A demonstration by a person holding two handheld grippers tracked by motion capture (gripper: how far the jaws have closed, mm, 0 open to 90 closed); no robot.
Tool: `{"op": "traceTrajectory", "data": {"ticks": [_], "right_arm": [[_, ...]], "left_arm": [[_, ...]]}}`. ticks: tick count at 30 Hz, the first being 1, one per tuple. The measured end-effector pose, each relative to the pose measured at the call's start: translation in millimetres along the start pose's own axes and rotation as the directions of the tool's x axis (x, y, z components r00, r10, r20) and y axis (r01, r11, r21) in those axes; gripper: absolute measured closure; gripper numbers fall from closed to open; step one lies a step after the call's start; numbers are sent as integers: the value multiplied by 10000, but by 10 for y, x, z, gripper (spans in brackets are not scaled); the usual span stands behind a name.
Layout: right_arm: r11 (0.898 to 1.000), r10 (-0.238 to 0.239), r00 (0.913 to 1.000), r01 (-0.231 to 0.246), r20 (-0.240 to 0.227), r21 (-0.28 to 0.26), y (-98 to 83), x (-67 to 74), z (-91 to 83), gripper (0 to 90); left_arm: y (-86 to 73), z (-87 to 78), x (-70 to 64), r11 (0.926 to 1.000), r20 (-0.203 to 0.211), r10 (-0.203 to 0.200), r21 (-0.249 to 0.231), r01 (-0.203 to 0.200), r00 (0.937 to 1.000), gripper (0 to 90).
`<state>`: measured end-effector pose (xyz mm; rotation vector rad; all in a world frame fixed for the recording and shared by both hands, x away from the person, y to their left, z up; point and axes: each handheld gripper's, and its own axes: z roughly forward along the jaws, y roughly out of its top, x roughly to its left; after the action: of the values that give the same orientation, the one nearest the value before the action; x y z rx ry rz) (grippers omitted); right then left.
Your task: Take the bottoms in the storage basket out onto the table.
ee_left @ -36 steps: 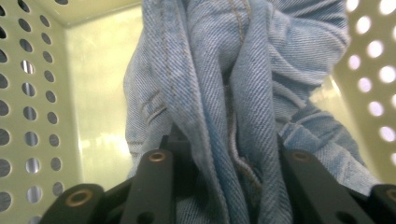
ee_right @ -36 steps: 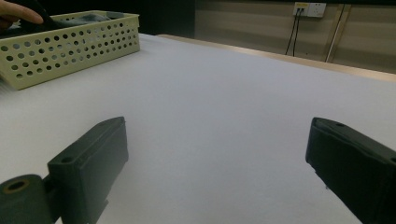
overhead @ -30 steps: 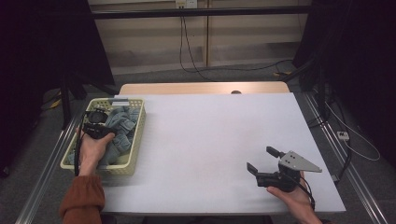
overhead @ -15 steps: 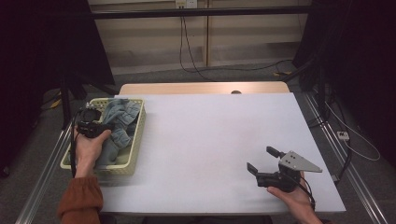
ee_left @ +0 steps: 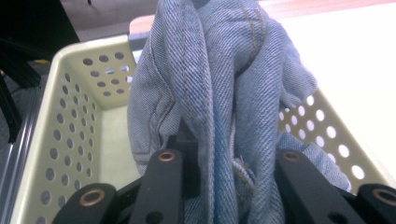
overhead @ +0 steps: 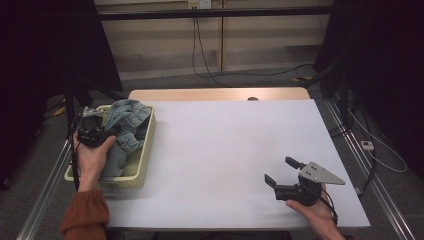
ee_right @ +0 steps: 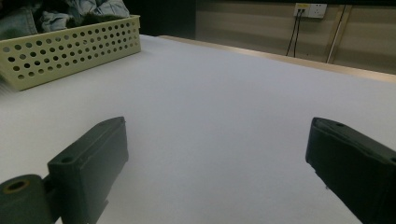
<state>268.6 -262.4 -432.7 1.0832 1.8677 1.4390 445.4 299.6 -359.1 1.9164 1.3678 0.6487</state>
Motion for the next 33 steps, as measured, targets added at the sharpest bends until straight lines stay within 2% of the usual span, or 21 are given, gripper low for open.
{"op": "traceTrajectory", "data": {"ticks": [7, 13, 20, 27, 33], "right_arm": [[10000, 5, 10000, -5, 0, -5, 0, 0, -1, 56], [10000, 9, 10000, -9, 9, -3, 0, 0, -1, 56], [10000, 10, 10000, -10, 13, -5, 0, 0, -2, 56], [10000, 14, 10000, -14, 7, -8, 0, 0, -2, 56], [10000, 7, 10000, -7, 5, -11, 0, 1, -1, 56]], "left_arm": [[13, -92, 21, 9984, -28, -128, -547, 126, 9999, 733], [30, -187, 28, 9926, -90, -179, -1205, 167, 9998, 735], [39, -263, 52, 9875, -48, -228, -1560, 218, 9997, 735], [45, -344, 66, 9757, -40, -337, -2167, 320, 9994, 735], [61, -432, 51, 9600, -14, -316, -2786, 300, 9995, 735]]}}
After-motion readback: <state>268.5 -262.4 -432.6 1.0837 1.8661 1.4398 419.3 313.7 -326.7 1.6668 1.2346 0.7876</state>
